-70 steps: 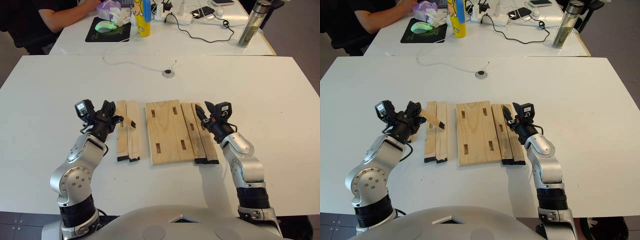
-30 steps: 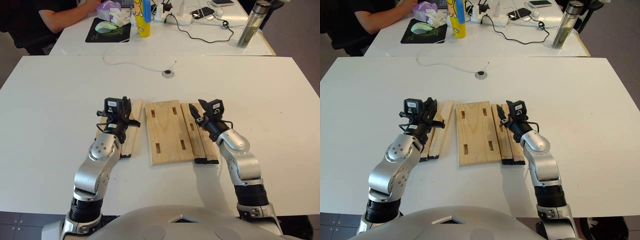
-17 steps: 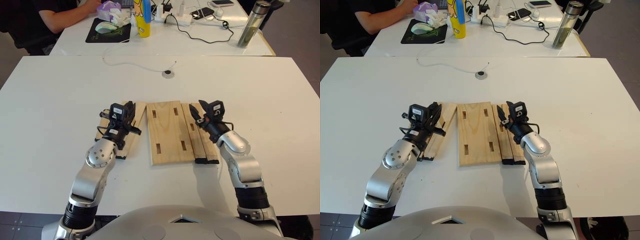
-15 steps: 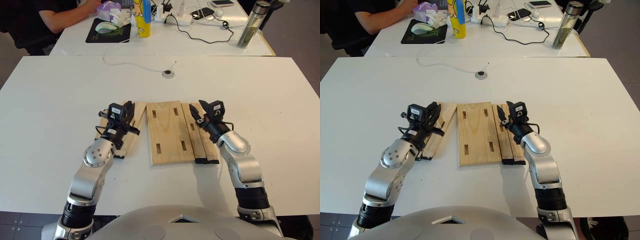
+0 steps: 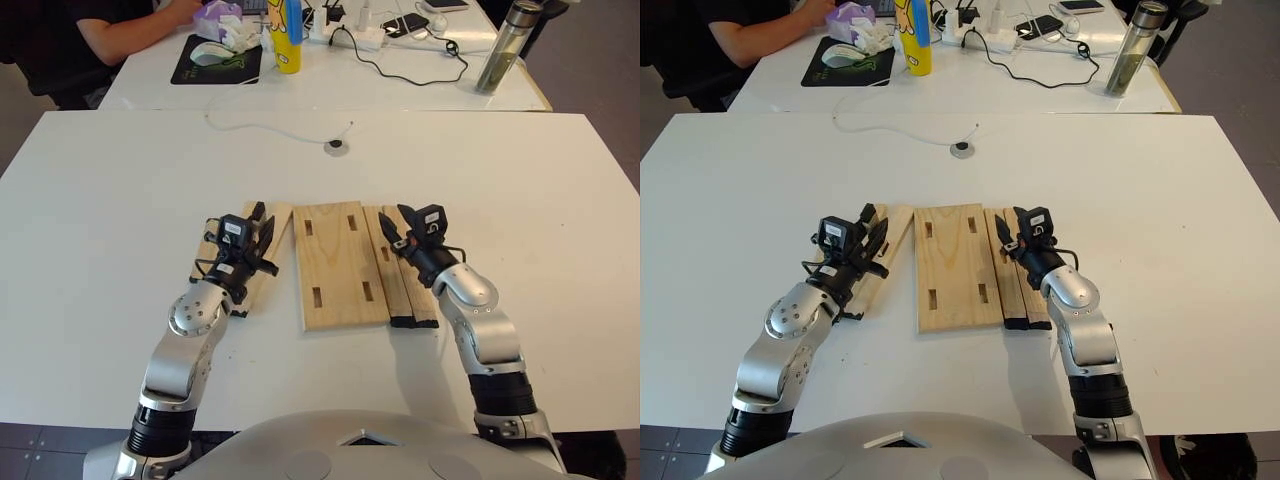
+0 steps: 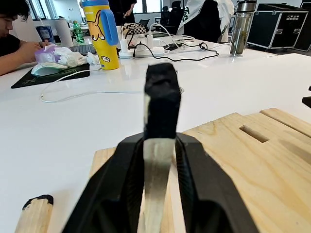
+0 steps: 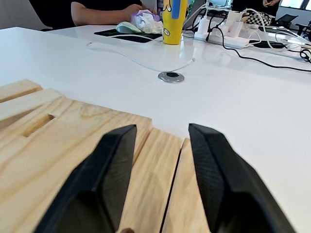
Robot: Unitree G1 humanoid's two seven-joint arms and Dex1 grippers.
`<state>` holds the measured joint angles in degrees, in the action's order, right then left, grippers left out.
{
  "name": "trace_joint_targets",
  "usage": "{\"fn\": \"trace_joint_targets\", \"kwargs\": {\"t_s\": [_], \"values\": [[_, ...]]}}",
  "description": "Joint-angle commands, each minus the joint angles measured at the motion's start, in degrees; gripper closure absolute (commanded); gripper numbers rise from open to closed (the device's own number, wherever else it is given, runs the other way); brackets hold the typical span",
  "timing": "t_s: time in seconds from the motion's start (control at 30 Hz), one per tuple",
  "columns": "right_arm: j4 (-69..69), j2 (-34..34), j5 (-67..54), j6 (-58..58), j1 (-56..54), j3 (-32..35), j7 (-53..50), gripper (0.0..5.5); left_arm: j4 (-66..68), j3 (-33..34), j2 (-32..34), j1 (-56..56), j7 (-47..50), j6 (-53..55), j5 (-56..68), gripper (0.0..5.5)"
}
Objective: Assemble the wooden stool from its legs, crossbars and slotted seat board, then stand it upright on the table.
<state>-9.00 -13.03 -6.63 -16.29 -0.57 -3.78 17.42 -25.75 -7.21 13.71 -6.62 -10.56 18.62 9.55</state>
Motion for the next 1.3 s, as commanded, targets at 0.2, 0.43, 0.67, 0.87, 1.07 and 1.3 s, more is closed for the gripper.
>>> {"fn": "trace_joint_targets", "kwargs": {"t_s": [0.2, 0.43, 0.67, 0.87, 1.07, 1.3], "values": [[5.26, 1.53, 1.11, 4.05, 0.26, 0.41, -1.56, 3.53, -9.58, 5.97, 0.61, 9.36, -2.24, 2.42, 5.83, 3.35], [7.65, 3.54, 2.03, 6.26, -1.79, 0.13, -3.18, 3.53, -3.27, 9.1, -2.97, 24.98, 2.49, 16.99, 12.9, 3.95], [9.62, 4.55, 2.71, 7.48, -3.3, 0.09, -4.14, 3.53, 2.13, 8.88, -1.43, 25.68, 1.49, 22.67, 12.74, 5.01], [10.6, 5.07, 3.13, 8.62, -3.34, 0.1, -4.61, 3.53, 1.62, 8.63, -2.56, 26.49, 0.71, 23.38, 13.72, 5.47], [11.28, 5.34, 3.45, 9.31, -3.51, 0.44, -4.61, 3.53, -2.87, 10.86, -4.36, 32.83, 2.7, 22.87, 15.55, 5.47], [9.77, 5.16, 3.42, 8.38, -3.54, 0.17, -4.08, 3.53, 3.23, 1.15, 2.35, 18.58, 1.51, 32.01, 9.66, 5.47]]}}
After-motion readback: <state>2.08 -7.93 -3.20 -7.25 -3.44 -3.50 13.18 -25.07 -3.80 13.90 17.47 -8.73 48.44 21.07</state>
